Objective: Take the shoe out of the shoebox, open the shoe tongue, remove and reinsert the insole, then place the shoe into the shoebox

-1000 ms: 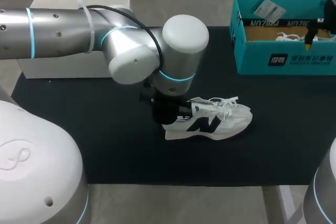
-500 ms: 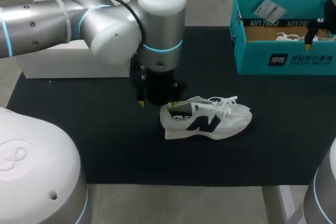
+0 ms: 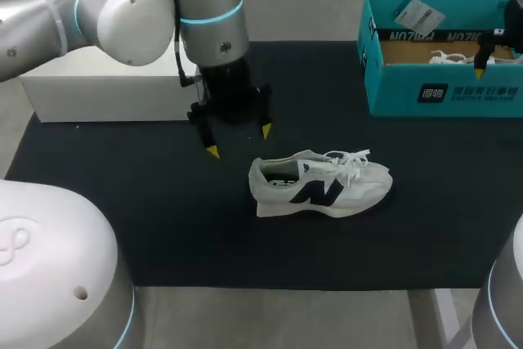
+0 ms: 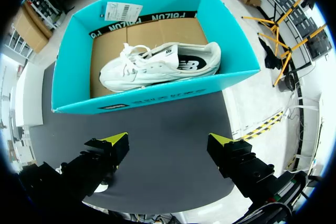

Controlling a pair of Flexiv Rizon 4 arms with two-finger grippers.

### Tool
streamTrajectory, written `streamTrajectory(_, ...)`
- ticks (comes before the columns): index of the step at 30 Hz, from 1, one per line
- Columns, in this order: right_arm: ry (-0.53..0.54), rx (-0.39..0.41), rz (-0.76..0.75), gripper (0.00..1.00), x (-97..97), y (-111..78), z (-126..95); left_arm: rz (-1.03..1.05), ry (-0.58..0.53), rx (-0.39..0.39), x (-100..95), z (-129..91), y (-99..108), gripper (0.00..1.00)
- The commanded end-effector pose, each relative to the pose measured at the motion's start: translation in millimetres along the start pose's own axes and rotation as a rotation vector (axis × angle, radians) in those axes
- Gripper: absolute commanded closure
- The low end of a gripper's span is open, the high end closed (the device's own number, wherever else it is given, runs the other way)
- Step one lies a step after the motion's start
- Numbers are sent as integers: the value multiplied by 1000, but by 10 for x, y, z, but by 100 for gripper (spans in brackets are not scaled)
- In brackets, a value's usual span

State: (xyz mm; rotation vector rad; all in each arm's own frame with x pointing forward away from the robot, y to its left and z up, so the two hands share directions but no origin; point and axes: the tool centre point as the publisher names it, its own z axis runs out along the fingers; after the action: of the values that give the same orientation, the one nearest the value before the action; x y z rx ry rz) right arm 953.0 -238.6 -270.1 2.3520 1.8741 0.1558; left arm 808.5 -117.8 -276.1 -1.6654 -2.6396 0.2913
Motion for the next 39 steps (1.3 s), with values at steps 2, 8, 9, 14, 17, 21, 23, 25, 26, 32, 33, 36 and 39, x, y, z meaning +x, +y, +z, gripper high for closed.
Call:
streamTrajectory(2, 1, -2, 1, 0, 2, -4, 2, -132, -258, 323, 152, -35, 138, 0)
streamTrajectory(8, 1, -2, 1, 0, 2, -4, 2, -208, -263, 298, 197, -83, 190, 0)
streamTrajectory(9, 1, -2, 1, 0, 2, -4, 2, -215, -262, 296, 202, -85, 193, 0)
streamTrajectory(14, 1, -2, 1, 0, 2, -4, 2, -106, -224, 268, 185, -177, 174, 0)
streamTrajectory(17, 1, -2, 1, 0, 2, -4, 2, -38, -189, 249, 149, -204, 157, 0)
streamTrajectory(21, 1, -2, 1, 0, 2, -4, 2, -38, -189, 249, 149, -204, 157, 0)
streamTrajectory(23, 1, -2, 1, 0, 2, -4, 2, -38, -189, 249, 149, -204, 157, 0)
streamTrajectory(25, 1, -2, 1, 0, 2, -4, 2, -38, -189, 249, 149, -204, 157, 0)
streamTrajectory(26, 1, -2, 1, 0, 2, -4, 2, -38, -189, 249, 149, -204, 157, 0)
streamTrajectory(32, 1, -2, 1, 0, 2, -4, 2, -38, -189, 249, 149, -204, 157, 0)
streamTrajectory(33, 1, -2, 1, 0, 2, -4, 2, -38, -189, 249, 149, -204, 157, 0)
streamTrajectory(36, 1, -2, 1, 0, 2, -4, 2, -181, -240, 329, 106, -314, 236, 0)
streamTrajectory(39, 1, -2, 1, 0, 2, -4, 2, -371, -345, 419, 71, -400, 311, 0)
